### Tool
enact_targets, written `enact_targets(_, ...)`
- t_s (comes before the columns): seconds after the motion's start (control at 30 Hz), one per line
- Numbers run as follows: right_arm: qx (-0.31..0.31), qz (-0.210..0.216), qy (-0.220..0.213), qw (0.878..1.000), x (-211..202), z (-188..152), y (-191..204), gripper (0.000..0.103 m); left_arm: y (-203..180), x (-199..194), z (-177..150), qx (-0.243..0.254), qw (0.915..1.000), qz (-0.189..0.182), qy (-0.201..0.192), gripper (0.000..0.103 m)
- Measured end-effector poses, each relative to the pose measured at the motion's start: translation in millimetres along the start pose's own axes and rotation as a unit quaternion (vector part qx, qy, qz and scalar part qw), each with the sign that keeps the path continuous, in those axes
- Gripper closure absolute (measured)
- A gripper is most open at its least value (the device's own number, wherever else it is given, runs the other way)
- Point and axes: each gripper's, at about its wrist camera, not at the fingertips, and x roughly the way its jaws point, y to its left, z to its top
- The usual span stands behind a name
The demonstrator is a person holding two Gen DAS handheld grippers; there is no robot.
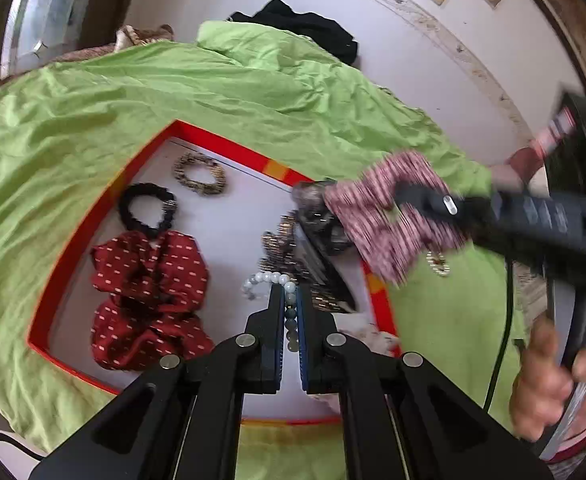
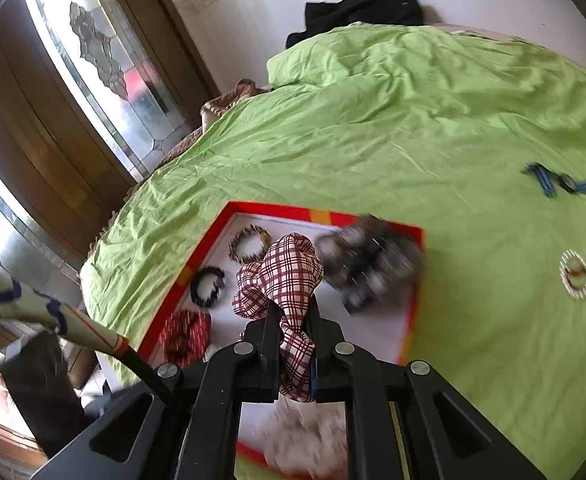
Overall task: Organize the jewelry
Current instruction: 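Carry the pearl strand and plaid scrunchie into the tray and open both tools, then withdraw both open tools from the tray toward the remaining bracelets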
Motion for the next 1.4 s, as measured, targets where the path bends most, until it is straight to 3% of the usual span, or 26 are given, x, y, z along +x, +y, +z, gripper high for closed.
enact_targets(0.27,-0.001,-0.023,0.037,0.999,76,39,14,0.092,1,13,-7,0.023,0.9981,0.057,0.001,0.097)
enact_targets(0.57,-0.019,-0.025,0.084,0.996,124,40,21,0.091,11,19,-2,0.006,0.9972,0.074,0.002,0.097)
enact_targets(0.63,-0.017,-0.025,0.088,0.996,128,39,19,0.090,11,19,-2,0.005,0.9972,0.075,0.002,0.095)
enact_targets(0.67,-0.016,-0.025,0.089,0.996,129,38,18,0.090,11,18,-2,0.005,0.9971,0.076,0.001,0.087)
enact_targets(0.7,-0.014,-0.024,0.090,0.996,129,38,18,0.090,11,18,-2,0.004,0.9971,0.076,-0.001,0.074)
enact_targets(0.77,-0.011,-0.022,0.089,0.996,128,37,17,0.083,11,14,-2,0.000,0.9970,0.076,-0.012,0.061)
enact_targets(0.83,-0.012,-0.021,0.084,0.996,124,38,18,0.072,11,11,-1,0.000,0.9968,0.077,-0.021,0.059)
enact_targets(1.0,-0.012,-0.016,0.067,0.998,106,40,21,0.061,7,13,-2,0.008,0.9961,0.086,-0.020,0.056)
enact_targets(1.4,-0.022,-0.037,0.023,0.999,27,26,-1,0.054,-3,11,-11,0.026,0.9937,0.107,-0.022,0.049)
